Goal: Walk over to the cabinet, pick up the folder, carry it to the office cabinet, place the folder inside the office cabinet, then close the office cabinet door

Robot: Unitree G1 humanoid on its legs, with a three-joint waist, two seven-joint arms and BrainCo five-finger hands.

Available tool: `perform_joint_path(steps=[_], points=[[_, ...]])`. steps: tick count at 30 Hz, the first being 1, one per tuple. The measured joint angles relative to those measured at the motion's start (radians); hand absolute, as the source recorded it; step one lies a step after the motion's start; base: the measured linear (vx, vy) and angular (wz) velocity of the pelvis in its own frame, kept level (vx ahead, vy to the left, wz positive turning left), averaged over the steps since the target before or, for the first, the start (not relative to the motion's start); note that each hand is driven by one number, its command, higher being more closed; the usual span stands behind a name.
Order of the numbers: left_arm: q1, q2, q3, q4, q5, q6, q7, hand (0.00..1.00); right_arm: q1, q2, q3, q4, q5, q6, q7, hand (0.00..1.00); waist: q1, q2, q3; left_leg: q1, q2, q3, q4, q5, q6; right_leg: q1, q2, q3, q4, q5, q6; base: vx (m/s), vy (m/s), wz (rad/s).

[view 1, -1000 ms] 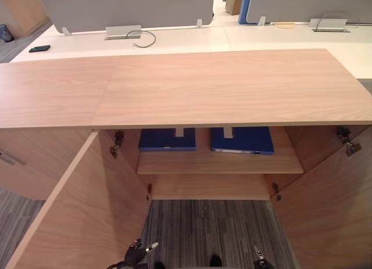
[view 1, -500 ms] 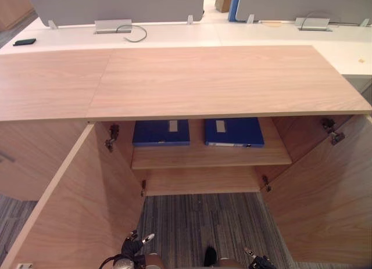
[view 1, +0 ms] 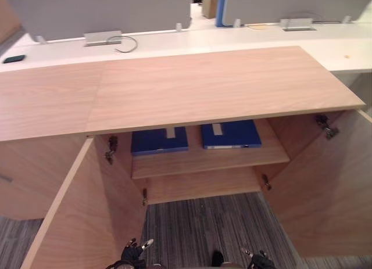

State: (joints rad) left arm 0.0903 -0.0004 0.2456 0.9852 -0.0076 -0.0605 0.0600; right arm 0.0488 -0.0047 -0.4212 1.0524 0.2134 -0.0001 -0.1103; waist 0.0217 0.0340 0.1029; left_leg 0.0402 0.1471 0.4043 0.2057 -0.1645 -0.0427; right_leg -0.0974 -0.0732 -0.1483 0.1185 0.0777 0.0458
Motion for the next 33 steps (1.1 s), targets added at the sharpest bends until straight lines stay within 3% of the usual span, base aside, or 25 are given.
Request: perform_joint_path(steps=[1,2,3,5,7,8,9,12,13,14,15,16,18,23,26,33], points=[[-0.001,0.003,-0.006,0.003,0.005,0.0,0.0,0.0,-0.001,-0.004,0.01,0.001,0.0,0.0,-0.001,0.0,0.0,0.007,0.001,-0.002,0.01,0.016,-0.003,0.001,0.002,-0.009,-0.003,-0.007,-0.007,0.013,-0.006,-0.14,0.058,-0.67],[-0.004,0.004,-0.019,0.006,0.013,0.001,0.0,0.0,-0.014,-0.018,0.012,0.003,0.001,0.004,-0.001,0.0,-0.004,0.013,0.011,-0.003,0.013,0.044,-0.014,0.01,0.002,-0.035,-0.043,-0.107,0.096,-0.052,-0.069,-0.11,0.06,-0.44],[-0.005,0.01,-0.037,0.006,0.017,0.002,0.002,0.0,-0.008,-0.025,0.011,0.011,0.002,0.006,-0.002,0.0,-0.008,0.016,0.014,0.008,0.013,0.061,-0.033,0.024,0.0,-0.056,-0.113,-0.212,0.232,-0.114,-0.063,-0.08,0.083,-0.41],[-0.005,0.025,-0.055,0.006,0.017,0.003,0.002,0.0,-0.011,-0.032,-0.013,0.032,0.003,0.008,-0.003,0.0,-0.005,0.015,0.015,0.031,0.022,0.091,-0.062,0.048,-0.011,-0.045,-0.196,-0.314,0.303,-0.131,-0.054,0.0,0.038,-0.43],[-0.004,0.048,-0.075,0.006,0.016,0.004,0.002,0.0,-0.017,-0.031,-0.031,0.05,0.002,0.012,-0.004,0.0,-0.005,0.001,0.013,0.035,0.032,0.118,-0.069,0.061,-0.028,-0.018,-0.261,-0.372,0.274,-0.116,-0.05,0.02,-0.091,-0.57],[-0.005,0.075,-0.078,0.003,0.015,0.003,0.002,0.0,-0.017,-0.024,-0.033,0.063,0.001,0.017,-0.008,0.0,0.0,-0.038,0.008,0.034,0.017,0.137,-0.068,0.065,-0.044,-0.006,-0.292,-0.377,0.218,-0.006,-0.047,0.02,-0.178,-0.55],[-0.01,0.086,-0.078,0.007,0.015,0.005,0.002,0.0,-0.019,-0.022,-0.043,0.071,0.001,0.02,-0.008,0.0,0.0,-0.042,0.01,0.034,0.018,0.139,-0.069,0.069,-0.052,0.001,-0.277,-0.375,0.198,-0.023,-0.017,0.02,-0.247,-0.61],[-0.002,0.058,-0.054,0.006,0.005,0.007,0.002,0.0,-0.033,-0.05,-0.108,0.101,-0.001,0.043,-0.006,0.0,-0.001,-0.011,0.025,0.029,0.1,0.133,-0.005,0.047,-0.065,0.016,-0.197,-0.406,0.159,-0.028,-0.023,-0.02,-0.25,-0.56],[0.0,0.055,-0.044,0.005,0.001,0.007,0.002,0.0,-0.032,-0.054,-0.107,0.101,-0.002,0.046,-0.006,0.0,0.001,-0.008,0.026,0.025,0.124,0.131,0.029,0.022,-0.072,0.02,-0.18,-0.41,0.153,-0.029,-0.023,-0.05,-0.219,-0.63],[0.008,0.057,-0.018,0.001,-0.012,0.005,0.002,0.0,-0.035,-0.055,-0.1,0.101,-0.002,0.046,-0.001,0.0,0.004,-0.011,0.026,-0.007,0.197,0.138,0.148,-0.043,-0.116,0.027,-0.135,-0.446,0.128,-0.047,0.001,-0.05,-0.181,-0.66],[0.008,0.063,-0.01,-0.005,-0.019,0.005,0.002,0.0,-0.039,-0.053,-0.094,0.101,-0.002,0.046,0.002,0.0,0.012,-0.017,0.028,-0.02,0.222,0.145,0.205,-0.07,-0.127,0.028,-0.126,-0.459,0.119,-0.076,0.016,-0.11,-0.228,-0.92],[-0.001,0.071,0.004,-0.002,-0.024,0.005,0.005,0.0,-0.052,-0.059,-0.082,0.108,-0.003,0.046,0.004,0.0,0.024,-0.009,0.045,-0.03,0.288,0.161,0.302,-0.118,-0.135,0.022,-0.1,-0.453,0.133,-0.113,0.007,-0.12,-0.119,-0.78],[0.002,0.088,0.024,0.018,-0.022,0.008,0.014,0.0,-0.051,-0.056,-0.048,0.121,-0.003,0.045,0.007,0.0,0.021,-0.02,0.051,-0.015,0.327,0.188,0.344,-0.131,-0.147,0.009,-0.098,-0.446,0.192,-0.131,0.005,-0.07,-0.028,-0.51],[0.031,0.077,0.096,0.043,-0.072,0.013,0.035,0.0,-0.023,-0.046,-0.049,0.118,0.0,0.035,0.009,0.0,-0.009,-0.04,0.041,0.062,0.283,0.251,0.22,-0.063,-0.153,-0.002,-0.098,-0.412,0.188,-0.135,-0.001,0.01,-0.061,-0.23],[0.021,0.062,0.114,0.038,-0.08,0.013,0.041,0.0,-0.011,-0.046,-0.071,0.12,0.001,0.027,0.01,0.0,-0.027,-0.034,0.035,0.07,0.242,0.253,0.105,0.01,-0.155,-0.013,-0.087,-0.416,0.143,-0.119,-0.01,0.04,-0.101,0.02],[0.0,0.02,0.088,-0.012,-0.08,0.01,0.04,0.0,-0.002,-0.05,-0.147,0.12,0.002,0.022,0.008,0.0,-0.053,-0.026,0.028,0.116,0.18,0.254,-0.06,0.116,-0.152,0.009,-0.064,-0.41,0.047,-0.069,-0.021,0.05,-0.043,-0.06]])
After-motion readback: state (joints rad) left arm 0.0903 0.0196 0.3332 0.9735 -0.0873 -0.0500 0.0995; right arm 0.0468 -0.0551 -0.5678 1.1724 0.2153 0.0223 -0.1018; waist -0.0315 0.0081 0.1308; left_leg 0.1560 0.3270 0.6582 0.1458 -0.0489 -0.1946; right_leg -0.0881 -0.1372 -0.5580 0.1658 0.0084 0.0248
